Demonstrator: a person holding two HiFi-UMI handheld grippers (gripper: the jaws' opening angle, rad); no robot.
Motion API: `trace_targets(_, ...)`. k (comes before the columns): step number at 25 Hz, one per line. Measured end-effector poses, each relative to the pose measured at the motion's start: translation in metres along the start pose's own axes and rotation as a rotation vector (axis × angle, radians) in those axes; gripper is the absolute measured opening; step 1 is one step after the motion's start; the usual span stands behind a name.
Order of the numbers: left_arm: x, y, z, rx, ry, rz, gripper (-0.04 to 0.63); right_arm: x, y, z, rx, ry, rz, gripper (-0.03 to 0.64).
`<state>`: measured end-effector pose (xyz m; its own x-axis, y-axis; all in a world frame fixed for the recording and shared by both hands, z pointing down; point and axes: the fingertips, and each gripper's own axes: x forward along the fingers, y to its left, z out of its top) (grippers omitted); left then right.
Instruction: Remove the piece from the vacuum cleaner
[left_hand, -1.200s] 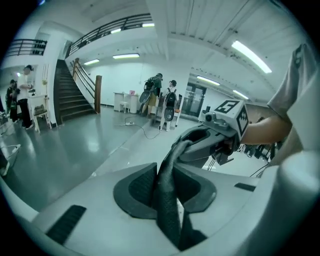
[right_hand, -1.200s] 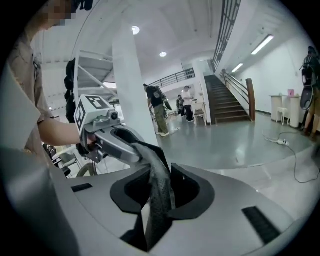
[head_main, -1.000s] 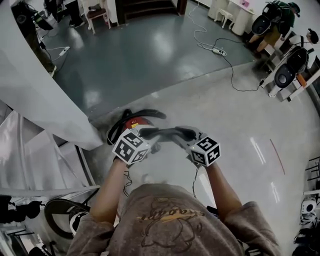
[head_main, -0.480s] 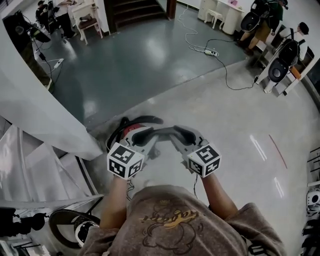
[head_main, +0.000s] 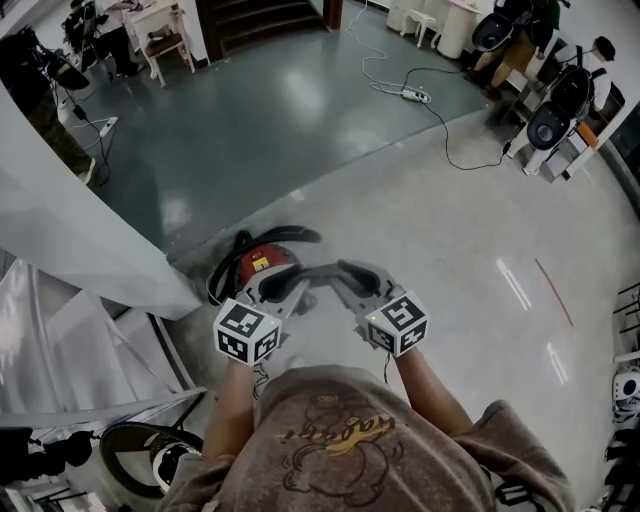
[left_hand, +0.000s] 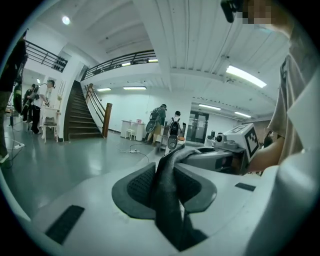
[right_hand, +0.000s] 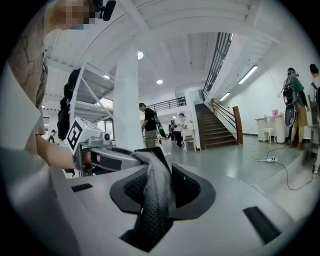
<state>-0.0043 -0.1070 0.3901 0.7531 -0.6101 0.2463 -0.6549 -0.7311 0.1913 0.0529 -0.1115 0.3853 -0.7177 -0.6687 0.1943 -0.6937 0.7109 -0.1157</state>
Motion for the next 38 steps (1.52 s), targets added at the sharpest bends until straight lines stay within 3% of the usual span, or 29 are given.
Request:
trace_targets(6,0.006,0.006,-0.016,-0.032,0.036,-0.001,0.081,0.006,-0.004,-0.017,0.018,0.046,0.009,0.087)
trace_targets(18,0.006,0.009,-0.016,-0.031,0.063,0.015,0.083,0.009,-0.005,-0.02,0.023,0.041,0.02,0.081)
trace_targets(38,0.007,0.005,-0.018,-0.039,0.056,0.053,0.087,0.004,-0.004,-0.025,0.061,0.053,-0.001,0.074)
